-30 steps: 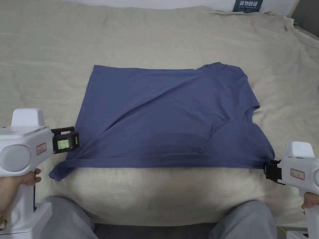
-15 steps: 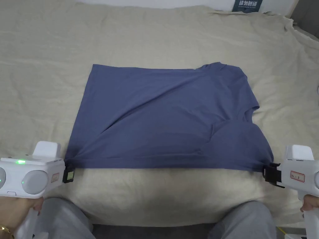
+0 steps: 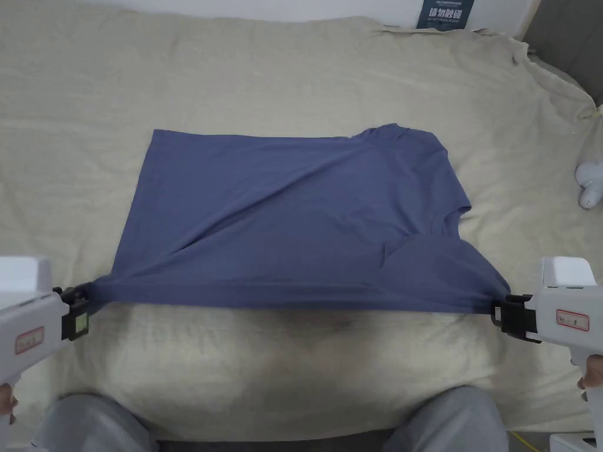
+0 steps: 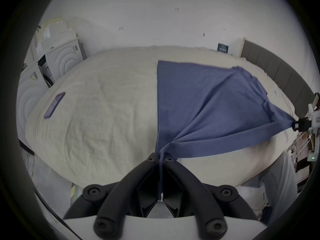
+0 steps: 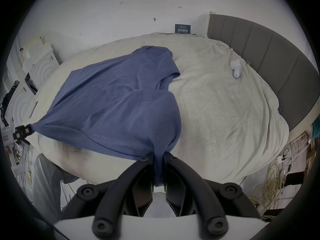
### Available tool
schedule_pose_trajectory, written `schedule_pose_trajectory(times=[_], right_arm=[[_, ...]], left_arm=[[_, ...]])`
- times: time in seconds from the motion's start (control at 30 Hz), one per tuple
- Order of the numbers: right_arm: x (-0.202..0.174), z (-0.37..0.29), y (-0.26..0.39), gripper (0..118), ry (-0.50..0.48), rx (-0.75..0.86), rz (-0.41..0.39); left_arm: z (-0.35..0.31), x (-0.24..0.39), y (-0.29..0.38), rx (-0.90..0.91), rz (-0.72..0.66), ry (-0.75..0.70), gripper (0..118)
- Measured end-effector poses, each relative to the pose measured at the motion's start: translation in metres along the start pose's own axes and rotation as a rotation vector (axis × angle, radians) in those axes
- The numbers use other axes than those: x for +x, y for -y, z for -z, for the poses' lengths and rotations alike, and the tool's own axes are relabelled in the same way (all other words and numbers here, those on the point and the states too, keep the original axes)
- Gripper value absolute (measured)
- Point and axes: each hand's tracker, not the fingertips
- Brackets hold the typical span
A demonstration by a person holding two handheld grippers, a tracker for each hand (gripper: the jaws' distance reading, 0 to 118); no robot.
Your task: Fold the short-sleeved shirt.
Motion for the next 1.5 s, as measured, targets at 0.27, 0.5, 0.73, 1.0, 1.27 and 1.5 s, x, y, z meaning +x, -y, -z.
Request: schedule_pose_trajectory(times=[0.27,0.5,0.73,1.0,1.27,1.5], right_arm=[[0.003,-0.008,-0.040,9,0.017,0.082,0.002],[-0.003,0.033,-0.105,9,0.064,0.095,0.086],[-0.004,0.100,-0.171,9,0.112,0.003,0.125],[-0.009,0.173,-0.197,9,0.156,-0.115,0.085],[-0.004,0.201,-0.213,9,0.129,-0.084,0.204],[-0.012,0.204,-0.219,31,0.152,-0.058,0.163]], left_arm=[[0.012,0.000,-0.059,0.051,-0.040,0.005,0],[0.062,0.021,-0.114,0.071,-0.066,-0.068,0],[0.136,0.031,-0.160,0.028,-0.026,-0.125,0],[0.212,0.036,-0.175,-0.080,0.042,-0.152,0],[0.239,0.034,-0.168,-0.127,0.055,-0.154,0],[0.235,0.033,-0.169,-0.103,0.009,-0.178,43]])
